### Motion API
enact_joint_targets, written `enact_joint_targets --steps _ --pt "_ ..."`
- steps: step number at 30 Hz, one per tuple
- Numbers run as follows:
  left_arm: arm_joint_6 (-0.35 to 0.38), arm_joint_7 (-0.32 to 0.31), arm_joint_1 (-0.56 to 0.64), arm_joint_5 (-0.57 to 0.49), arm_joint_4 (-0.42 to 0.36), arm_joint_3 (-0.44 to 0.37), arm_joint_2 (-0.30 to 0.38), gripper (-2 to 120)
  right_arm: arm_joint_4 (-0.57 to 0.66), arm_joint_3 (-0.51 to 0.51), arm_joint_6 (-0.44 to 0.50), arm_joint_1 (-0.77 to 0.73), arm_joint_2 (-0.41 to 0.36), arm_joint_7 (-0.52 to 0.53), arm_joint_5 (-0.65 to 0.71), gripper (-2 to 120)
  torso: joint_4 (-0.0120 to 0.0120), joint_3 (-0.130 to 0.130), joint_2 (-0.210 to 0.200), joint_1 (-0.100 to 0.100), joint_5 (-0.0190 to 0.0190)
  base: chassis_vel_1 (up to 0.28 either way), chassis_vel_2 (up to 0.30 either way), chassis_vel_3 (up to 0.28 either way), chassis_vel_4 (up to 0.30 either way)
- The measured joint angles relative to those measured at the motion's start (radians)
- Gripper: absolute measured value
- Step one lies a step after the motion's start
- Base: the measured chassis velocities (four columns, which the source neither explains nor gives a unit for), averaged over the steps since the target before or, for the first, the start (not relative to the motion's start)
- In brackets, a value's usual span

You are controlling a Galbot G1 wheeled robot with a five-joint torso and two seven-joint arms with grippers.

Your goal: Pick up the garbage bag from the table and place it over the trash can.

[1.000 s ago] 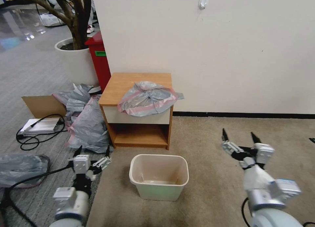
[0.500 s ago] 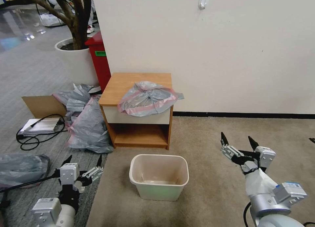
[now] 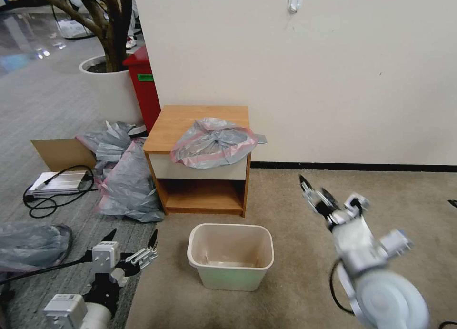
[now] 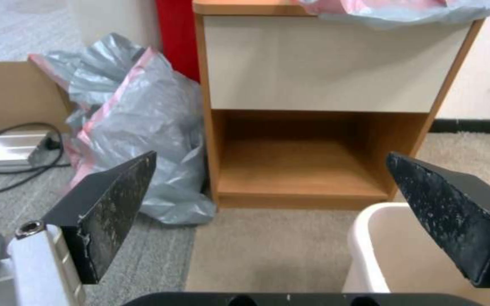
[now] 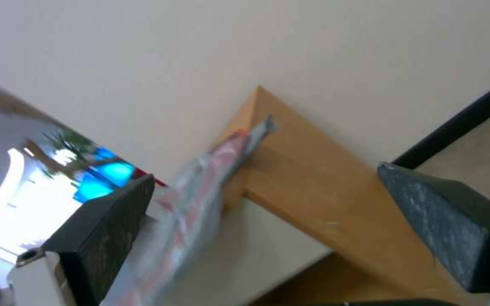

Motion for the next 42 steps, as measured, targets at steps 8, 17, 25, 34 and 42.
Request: enact_joint_targets --steps 8,17,25,34,42 --pt "-0.014 0.012 0.010 -0.006 0.001 -0.021 -0.001 100 -0.251 -0.089 -0.012 0.321 0.013 0.151 0.345 100 0.0004 0.000 0.000 0.000 0.0000 0.000 0.000 0.000 0.000" --pt "-0.032 0.024 0.020 -0.014 0.003 -0.046 0.002 100 -0.568 -0.136 -0.007 0.613 0.102 0.199 0.471 100 0.0002 0.000 0.000 0.000 -0.0003 0.000 0.000 0.000 0.000" --pt "-0.036 0.028 0.024 -0.013 0.003 -0.032 -0.007 100 -0.682 -0.141 -0.001 0.687 0.162 0.181 0.469 82 0.0002 0.000 0.000 0.000 -0.0002 0.000 0.000 0.000 0.000" --pt "-0.036 0.040 0.024 -0.009 0.003 -0.018 -0.011 100 -0.707 -0.131 0.018 0.704 0.194 0.148 0.447 42 0.0001 0.000 0.000 0.000 -0.0001 0.000 0.000 0.000 0.000" --pt "-0.036 0.040 0.024 -0.008 0.003 -0.013 -0.012 100 -0.717 -0.131 0.023 0.706 0.209 0.143 0.441 16 0.0002 0.000 0.000 0.000 -0.0001 0.000 0.000 0.000 0.000"
